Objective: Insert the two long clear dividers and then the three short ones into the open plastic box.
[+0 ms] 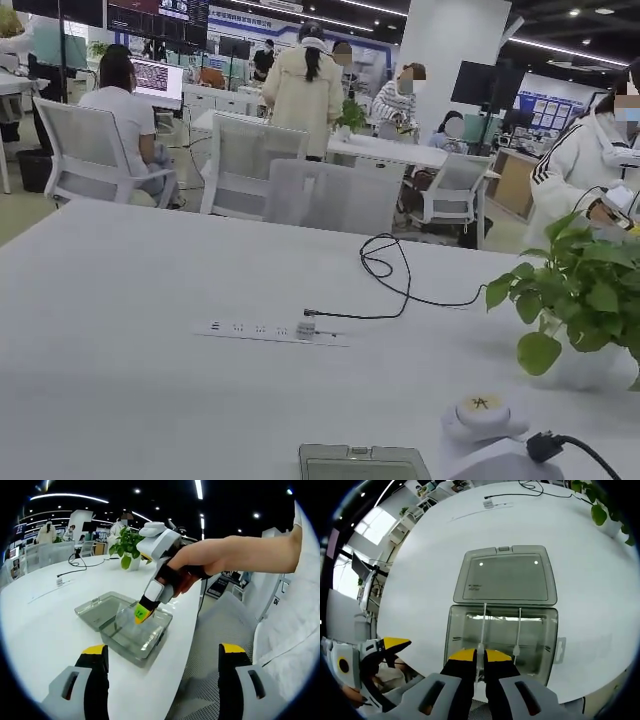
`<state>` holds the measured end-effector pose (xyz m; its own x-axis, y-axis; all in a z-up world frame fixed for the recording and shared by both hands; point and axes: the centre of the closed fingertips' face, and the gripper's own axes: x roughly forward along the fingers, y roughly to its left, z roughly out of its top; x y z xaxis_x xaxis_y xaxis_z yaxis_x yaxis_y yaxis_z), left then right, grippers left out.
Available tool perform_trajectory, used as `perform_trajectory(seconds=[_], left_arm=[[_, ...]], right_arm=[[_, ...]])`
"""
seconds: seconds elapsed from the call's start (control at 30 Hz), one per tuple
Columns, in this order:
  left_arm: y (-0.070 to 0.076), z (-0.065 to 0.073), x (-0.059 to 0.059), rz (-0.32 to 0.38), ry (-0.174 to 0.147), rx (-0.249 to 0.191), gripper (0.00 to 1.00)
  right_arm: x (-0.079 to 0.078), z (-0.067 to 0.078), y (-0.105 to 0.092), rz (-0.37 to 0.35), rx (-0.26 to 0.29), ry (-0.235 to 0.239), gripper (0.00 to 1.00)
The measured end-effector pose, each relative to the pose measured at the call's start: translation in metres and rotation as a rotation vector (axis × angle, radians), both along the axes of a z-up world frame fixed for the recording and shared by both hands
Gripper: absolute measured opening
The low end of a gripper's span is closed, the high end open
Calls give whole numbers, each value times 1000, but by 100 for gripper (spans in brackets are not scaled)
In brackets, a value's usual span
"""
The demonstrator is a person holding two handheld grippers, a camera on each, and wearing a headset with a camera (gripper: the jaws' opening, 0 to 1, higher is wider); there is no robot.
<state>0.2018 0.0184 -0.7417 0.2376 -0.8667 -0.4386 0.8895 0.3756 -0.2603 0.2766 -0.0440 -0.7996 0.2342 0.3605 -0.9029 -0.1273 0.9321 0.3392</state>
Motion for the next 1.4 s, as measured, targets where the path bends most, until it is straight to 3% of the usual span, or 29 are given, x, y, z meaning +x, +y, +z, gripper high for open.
perform_trajectory(seconds=[0.37, 0.7, 1.13, 1.4], left_arm=[[2, -1, -1, -2, 0, 4, 93], [2, -1, 0, 5, 1, -1, 93], [3, -2, 2, 4, -3, 4, 97], [4, -2, 2, 12, -3, 12, 97]], right_arm=[[1, -1, 1, 7, -3, -9, 7], [2, -1, 7, 65, -30, -18, 7], [1, -17, 13, 122, -42, -23, 9], [1, -25, 13, 120, -16, -36, 10]])
